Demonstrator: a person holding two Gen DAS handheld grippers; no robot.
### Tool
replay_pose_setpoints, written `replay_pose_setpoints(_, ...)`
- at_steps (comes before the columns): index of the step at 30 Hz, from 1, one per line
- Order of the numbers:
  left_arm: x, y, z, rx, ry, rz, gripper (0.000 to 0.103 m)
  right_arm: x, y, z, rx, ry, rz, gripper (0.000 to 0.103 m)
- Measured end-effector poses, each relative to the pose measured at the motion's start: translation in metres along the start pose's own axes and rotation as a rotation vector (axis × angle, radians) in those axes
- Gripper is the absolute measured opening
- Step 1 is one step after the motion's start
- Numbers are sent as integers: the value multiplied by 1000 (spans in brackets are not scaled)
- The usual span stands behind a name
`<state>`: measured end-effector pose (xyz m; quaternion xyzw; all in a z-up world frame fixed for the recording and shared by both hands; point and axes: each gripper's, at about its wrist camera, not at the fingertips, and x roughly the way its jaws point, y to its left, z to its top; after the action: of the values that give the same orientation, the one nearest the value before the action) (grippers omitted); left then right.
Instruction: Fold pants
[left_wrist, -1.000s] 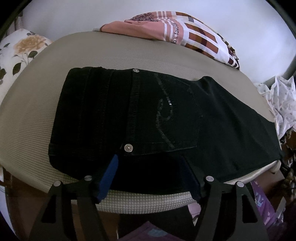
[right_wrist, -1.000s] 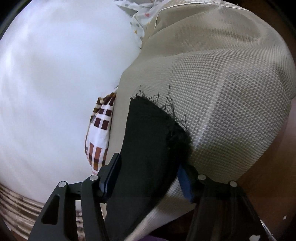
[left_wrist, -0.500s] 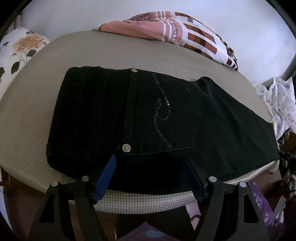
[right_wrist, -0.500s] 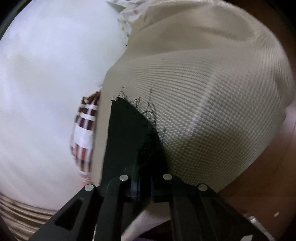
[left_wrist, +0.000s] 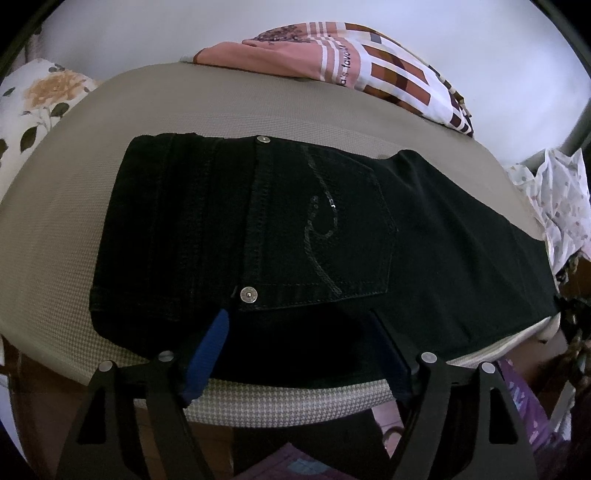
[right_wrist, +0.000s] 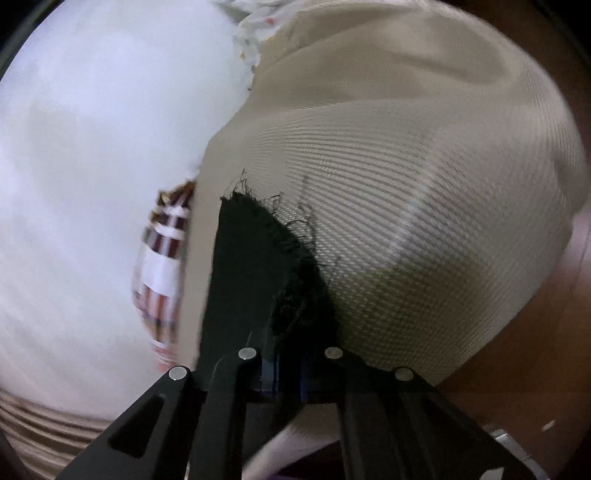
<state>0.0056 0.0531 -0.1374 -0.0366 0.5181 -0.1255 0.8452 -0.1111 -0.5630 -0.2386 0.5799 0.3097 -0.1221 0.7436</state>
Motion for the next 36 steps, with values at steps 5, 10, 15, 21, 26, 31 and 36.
replay_pose_setpoints(5,-1,0,0,6,2,6,78,1,22,-6,-37,-21,-12,6)
replay_pose_setpoints(10,-1,1,1,2,1,4,78,10,50,-15,-80,7,17,7)
replay_pose_setpoints(15,-1,0,1,9,3,21,78,17,73,-28,-122,42,53,7)
replay_pose_setpoints(21,0,-3,1,26,6,40,78,29,91,-45,-157,79,66,7)
replay_pose_setpoints(26,0,-5,0,36,8,54,78,38,107,-58,-181,115,93,7)
replay_pose_setpoints(31,1,-7,-1,49,10,67,78,52,126,-75,-202,161,131,7)
replay_pose_setpoints(36,2,-8,-1,62,13,76,79,72,142,-98,-229,224,158,7)
